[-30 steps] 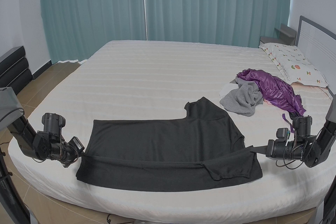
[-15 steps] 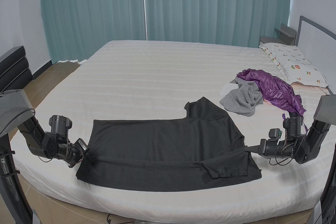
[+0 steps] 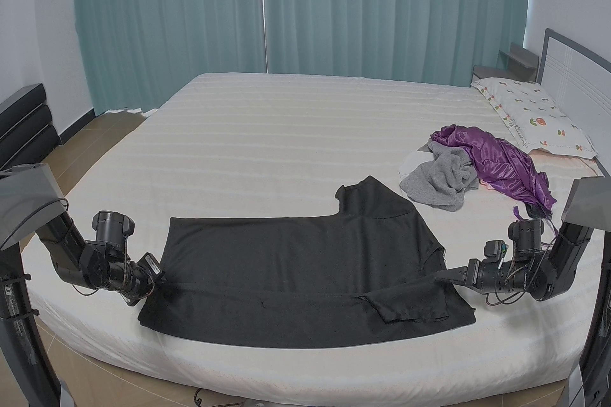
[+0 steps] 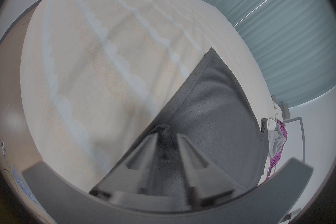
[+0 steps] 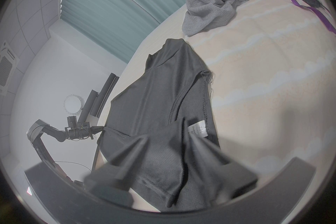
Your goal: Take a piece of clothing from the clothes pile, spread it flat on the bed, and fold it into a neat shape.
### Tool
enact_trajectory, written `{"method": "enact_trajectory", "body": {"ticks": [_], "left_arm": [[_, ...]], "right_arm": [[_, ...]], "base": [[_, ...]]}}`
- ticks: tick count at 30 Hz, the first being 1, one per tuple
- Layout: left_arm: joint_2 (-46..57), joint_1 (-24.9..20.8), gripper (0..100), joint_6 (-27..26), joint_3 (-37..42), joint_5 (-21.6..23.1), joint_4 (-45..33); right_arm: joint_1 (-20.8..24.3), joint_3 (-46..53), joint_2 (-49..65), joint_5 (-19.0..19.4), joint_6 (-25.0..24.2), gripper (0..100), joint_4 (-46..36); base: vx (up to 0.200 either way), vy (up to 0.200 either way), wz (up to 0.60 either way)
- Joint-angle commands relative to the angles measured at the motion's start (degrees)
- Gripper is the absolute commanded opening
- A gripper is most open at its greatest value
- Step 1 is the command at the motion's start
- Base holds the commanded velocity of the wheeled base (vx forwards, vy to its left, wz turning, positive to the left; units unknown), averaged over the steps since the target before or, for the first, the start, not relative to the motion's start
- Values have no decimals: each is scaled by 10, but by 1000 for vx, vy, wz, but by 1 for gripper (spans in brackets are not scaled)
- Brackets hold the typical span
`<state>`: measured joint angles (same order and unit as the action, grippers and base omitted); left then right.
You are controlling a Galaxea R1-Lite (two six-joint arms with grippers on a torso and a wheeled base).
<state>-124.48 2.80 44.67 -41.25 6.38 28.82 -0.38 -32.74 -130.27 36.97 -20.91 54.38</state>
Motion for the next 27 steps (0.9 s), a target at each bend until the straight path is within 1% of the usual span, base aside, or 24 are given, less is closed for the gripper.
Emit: {"method": "enact_trajectory", "body": {"ticks": [1, 5, 8, 9, 10, 14, 15, 16, 17, 18, 21, 23, 27], "left_arm": [[3, -1, 100, 2, 0, 0, 0], [11, 0, 100, 17, 0, 0, 0], [41, 7, 100, 38, -1, 1, 0], [42, 7, 100, 40, -1, 2, 0], [67, 12, 100, 53, 1, 7, 0], [93, 15, 100, 58, 6, 11, 0], [93, 15, 100, 58, 6, 11, 0], [89, 19, 100, 58, -5, 11, 1], [89, 19, 100, 58, -5, 11, 1], [88, 19, 100, 58, -26, 9, -1], [83, 20, 100, 56, -59, 13, -3], [63, 20, 100, 54, -91, 21, -3], [9, 19, 100, 53, -168, 50, -7]], "right_arm": [[0, 5, 1, 1, 0, 100, 0], [-1, 16, 15, 3, -6, 100, 0], [8, 36, 34, 2, -41, 100, 3], [9, 37, 35, 2, -42, 100, 3], [13, 45, 46, 3, -58, 100, 10], [20, 58, 45, 6, -104, 100, 41], [20, 58, 45, 6, -104, 100, 41], [26, 60, 42, 4, -139, 100, 65], [26, 60, 42, 4, -139, 100, 65], [28, 60, 42, 4, -179, 100, 91], [28, 61, 40, 6, -224, 100, 122], [28, 61, 29, 5, -240, 100, 139], [28, 61, 11, 1, -243, 100, 158]], "base": [[0, 0, 0], [0, 0, 0], [0, 0, 0], [0, 0, 0], [0, 0, 0], [0, 0, 0], [0, 0, 0], [0, 0, 0], [0, 0, 0], [0, 0, 0], [0, 0, 0], [0, 0, 0], [0, 0, 0]]}}
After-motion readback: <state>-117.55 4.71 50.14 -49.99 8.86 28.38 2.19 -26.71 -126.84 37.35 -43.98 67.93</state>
